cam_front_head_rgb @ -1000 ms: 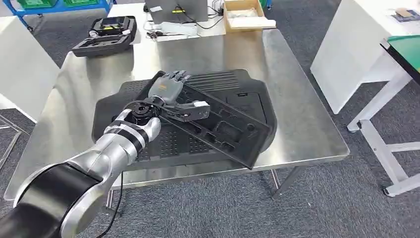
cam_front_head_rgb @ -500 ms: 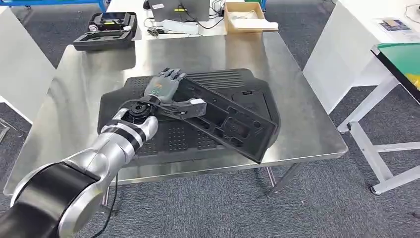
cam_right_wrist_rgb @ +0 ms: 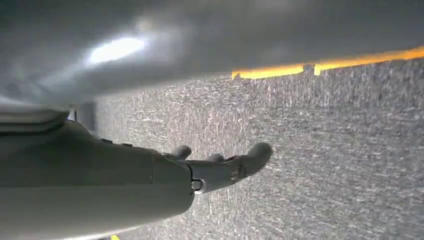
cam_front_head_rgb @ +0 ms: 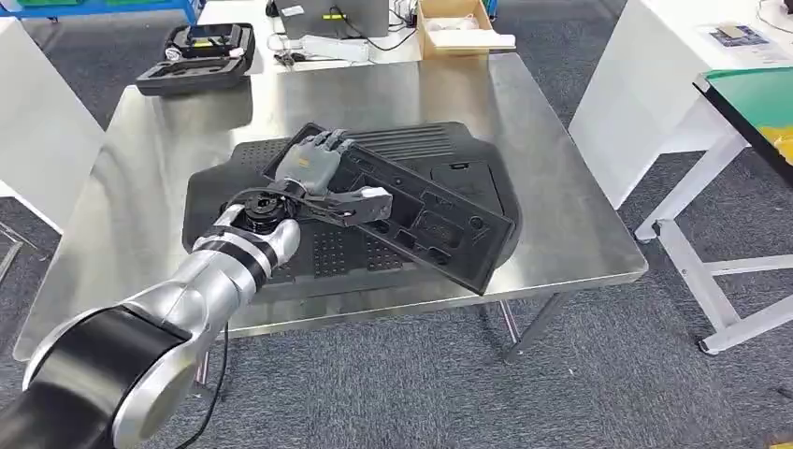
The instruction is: Take the parts from the cabinet and place them on the table.
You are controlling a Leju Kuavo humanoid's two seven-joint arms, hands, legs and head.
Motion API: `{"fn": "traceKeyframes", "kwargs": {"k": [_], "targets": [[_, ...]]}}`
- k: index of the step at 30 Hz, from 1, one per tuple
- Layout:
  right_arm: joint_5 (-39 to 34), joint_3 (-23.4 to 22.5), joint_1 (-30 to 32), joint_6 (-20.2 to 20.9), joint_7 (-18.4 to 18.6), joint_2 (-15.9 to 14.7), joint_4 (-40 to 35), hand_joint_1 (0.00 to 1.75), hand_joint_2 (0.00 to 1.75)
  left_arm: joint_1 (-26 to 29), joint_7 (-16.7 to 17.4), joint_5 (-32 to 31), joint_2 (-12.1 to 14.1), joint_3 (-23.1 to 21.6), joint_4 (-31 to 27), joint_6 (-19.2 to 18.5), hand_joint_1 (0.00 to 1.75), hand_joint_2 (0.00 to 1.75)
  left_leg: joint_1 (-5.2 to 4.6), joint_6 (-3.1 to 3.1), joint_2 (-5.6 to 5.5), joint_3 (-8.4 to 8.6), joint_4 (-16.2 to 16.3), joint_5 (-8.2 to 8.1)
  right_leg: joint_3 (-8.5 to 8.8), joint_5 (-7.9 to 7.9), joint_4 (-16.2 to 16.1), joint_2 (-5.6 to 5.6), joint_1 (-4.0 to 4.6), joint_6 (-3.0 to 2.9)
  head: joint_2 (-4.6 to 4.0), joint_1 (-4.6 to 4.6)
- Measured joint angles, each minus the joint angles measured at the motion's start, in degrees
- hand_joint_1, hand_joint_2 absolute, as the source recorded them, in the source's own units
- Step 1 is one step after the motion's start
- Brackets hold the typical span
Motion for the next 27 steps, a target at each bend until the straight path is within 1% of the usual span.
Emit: {"fn": "traceKeyframes", "kwargs": {"k": [1,2,3,4,5,6,7,8,9,10,11,12,13,14,15,16,17,18,19,20,21,22,23,24,25,27], "targets": [[0.0,-0.02,-0.02,0.0,0.0,0.02,0.0,0.0,0.0,0.04,0.0,0.0,0.15,0.0,0.0,0.0,0.0,0.0,0.19,-0.28,-0.12,-1.64,4.07,-2.44,-0.07,0.0,0.0,0.01,0.0,0.0,0.0,-0.02],[0.0,-0.02,0.0,0.0,0.0,0.04,0.0,0.0,0.0,0.12,0.0,0.0,0.22,0.0,0.04,0.0,0.0,0.0,0.4,-0.62,-0.12,-3.93,9.38,-4.92,-0.25,0.12,0.01,0.0,0.0,-0.15,0.0,0.0],[0.0,-0.02,0.02,0.0,0.0,0.04,0.0,0.0,0.0,0.25,0.0,0.0,0.26,0.02,0.04,0.0,0.0,0.0,0.61,-0.92,-0.12,-5.6,13.21,-6.29,-0.45,0.18,0.03,0.0,-0.08,-0.09,0.0,-0.02],[0.0,-0.04,0.04,0.0,0.0,0.04,0.0,0.0,0.0,0.42,0.0,0.0,0.28,0.02,0.04,0.0,0.0,0.0,0.85,-1.15,-0.12,-6.09,14.57,-6.29,-0.58,0.29,0.05,0.01,-0.22,0.08,0.0,-0.02],[0.02,-0.04,0.08,0.0,0.0,0.04,0.0,0.0,0.0,0.52,0.0,0.0,0.31,0.02,0.04,-0.02,0.0,0.0,1.16,-1.44,-0.09,-5.16,13.08,-5.04,-0.66,0.37,0.1,0.04,-0.39,0.22,0.0,-0.02],[0.04,-0.04,0.1,0.0,0.0,0.04,0.0,0.0,0.0,0.53,0.0,0.0,0.31,0.0,0.04,-0.02,0.0,0.0,1.56,-1.8,-0.08,-2.89,9.13,-2.79,-0.68,0.43,0.23,0.12,-0.7,0.36,0.0,-0.05],[0.04,-0.07,0.1,0.02,0.0,0.04,0.0,0.0,0.0,0.46,0.0,0.0,0.31,0.02,0.04,-0.02,0.0,0.0,2.0,-2.19,-0.07,0.22,3.64,-0.29,-0.7,0.42,0.47,0.2,-0.99,0.44,0.0,-0.02],[0.07,-0.07,0.09,0.04,0.0,0.02,0.0,0.0,0.0,0.38,0.0,0.0,0.37,0.04,0.04,-0.02,0.0,0.0,2.54,-2.8,-0.19,2.84,-1.39,1.04,-0.86,0.19,1.0,0.26,-0.93,1.03,0.0,-0.13],[0.09,-0.07,0.04,0.04,0.0,-0.28,-0.02,0.0,0.0,0.31,0.0,0.0,0.42,0.04,0.04,-0.02,0.0,0.0,2.09,-2.91,-1.02,3.13,-1.82,-0.01,-1.51,0.17,1.37,0.38,-0.4,1.64,0.0,-0.52],[0.11,-0.07,-0.12,0.04,0.0,-0.22,0.0,0.0,0.0,0.33,0.0,-0.02,0.35,0.04,0.04,-0.02,0.0,0.0,2.11,-1.81,-1.13,2.59,-1.86,0.47,-1.75,0.36,1.5,0.4,-0.43,1.9,0.0,-0.31],[0.09,-0.07,-0.07,0.04,0.0,-0.13,0.0,0.0,0.0,0.46,-0.02,-0.09,0.44,0.04,0.04,-0.04,0.0,0.0,1.86,-1.3,-1.13,2.21,-1.73,0.63,-1.76,0.82,0.95,0.47,-0.37,2.5,0.0,-0.11],[0.11,-0.07,-0.04,0.04,0.0,-0.13,0.0,0.0,0.0,0.46,-0.02,-0.09,0.41,0.04,0.04,-0.02,0.0,0.0,1.58,-0.83,-1.15,1.95,-1.69,0.86,-1.81,1.17,0.55,0.47,-0.39,3.01,0.0,-0.13],[0.11,-0.07,0.01,0.04,0.0,-0.15,0.0,0.0,0.0,0.4,-0.04,-0.09,0.42,0.04,0.04,-0.02,0.0,0.0,1.52,-0.27,-1.1,1.81,-1.88,1.21,-1.93,1.34,0.41,0.47,-0.57,3.34,0.0,-0.13],[0.11,-0.09,0.05,0.04,0.0,-0.13,0.0,0.0,0.0,0.33,-0.15,-0.09,0.42,0.04,0.04,-0.02,0.0,0.0,1.72,0.34,-1.05,1.76,-2.12,1.59,-2.81,0.76,1.08,0.37,-0.86,3.38,0.0,-0.11],[0.15,-0.09,0.06,0.04,0.0,-0.13,0.0,0.0,0.0,0.27,-0.24,-0.11,0.39,0.04,0.02,0.0,0.0,0.0,1.68,0.72,-1.01,1.54,-2.14,1.8,-3.91,-1.08,3.73,0.27,-0.71,3.0,0.0,-0.03],[0.17,-0.09,0.0,0.04,0.0,-0.11,0.0,0.0,0.0,0.25,-0.26,-0.18,0.37,0.04,0.02,0.0,0.0,0.0,1.61,1.02,-1.0,1.25,-2.14,1.98,-5.85,-3.19,8.13,0.27,-0.56,2.7,0.0,0.15],[0.17,-0.09,-0.03,0.04,0.0,-0.11,0.0,0.0,0.0,0.3,-0.28,-0.28,0.39,0.07,0.02,0.0,0.0,0.0,1.4,1.32,-0.9,0.93,-2.13,2.17,-8.24,-5.32,13.42,0.26,-0.46,2.48,0.0,0.24],[0.17,-0.09,-0.02,0.04,0.0,-0.09,0.0,0.0,0.0,0.39,-0.31,-0.31,0.39,0.07,0.02,0.0,0.0,0.0,1.17,1.56,-0.83,0.6,-2.13,2.34,-10.25,-6.92,17.87,0.26,-0.38,2.37,0.0,0.22],[0.17,-0.09,0.0,0.04,0.0,-0.09,0.0,0.0,0.0,0.5,-0.31,-0.31,0.39,0.07,0.02,0.0,0.0,0.0,0.91,1.8,-0.82,0.32,-2.12,2.51,-11.22,-7.58,20.27,0.27,-0.23,2.46,0.0,0.19],[0.17,-0.09,0.01,0.04,0.0,-0.09,0.0,0.0,0.0,0.59,-0.31,-0.37,0.39,0.09,0.02,0.0,0.0,0.0,0.73,1.94,-0.81,0.17,-2.12,2.64,-10.5,-7.13,19.18,0.27,-0.04,2.57,0.0,0.22],[0.2,-0.09,0.01,0.04,0.0,-0.11,0.0,0.0,0.0,0.6,-0.31,-0.37,0.39,0.09,0.02,0.0,0.0,0.0,0.56,1.99,-0.81,0.08,-2.12,2.76,-8.27,-5.86,15.69,0.26,0.2,2.66,0.0,0.19],[0.2,-0.09,0.02,0.04,0.0,-0.11,0.0,0.0,0.0,0.57,-0.33,-0.37,0.39,0.11,0.02,0.0,0.0,0.0,0.39,1.97,-0.82,0.05,-2.13,2.89,-5.14,-4.19,10.46,0.26,0.49,2.59,0.0,0.22],[0.2,-0.09,-0.06,0.04,0.0,-0.13,-0.02,0.0,0.0,0.46,-0.33,-0.37,0.39,0.15,0.02,0.0,0.0,0.0,0.3,1.91,-0.82,0.06,-2.13,3.04,-1.12,-2.56,3.88,0.16,0.96,2.03,0.0,0.24],[0.2,-0.09,-0.25,0.02,0.0,-0.31,-0.02,0.0,0.0,0.4,-0.33,-0.37,0.39,0.17,0.0,0.02,0.0,0.0,0.3,1.71,-0.8,0.01,-2.11,3.15,-0.19,-2.77,1.72,-0.14,1.36,1.05,0.0,0.08],[0.2,-0.09,-0.25,-0.02,0.0,-0.31,-0.02,0.0,0.0,0.33,-0.33,-0.37,0.5,0.22,0.0,0.02,0.0,0.0,0.11,1.48,-0.76,-0.01,-2.18,3.2,0.37,-2.22,1.25,-0.19,1.57,1.0,0.0,0.06],[0.2,-0.09,-0.26,-0.04,0.0,-0.28,-0.02,0.0,0.0,0.32,-0.35,-0.37,0.44,0.41,0.0,0.02,0.0,0.0,0.37,0.72,-0.5,-0.03,-2.5,3.67,0.19,-1.84,1.41,-0.08,1.95,0.47,0.0,0.09]]}}
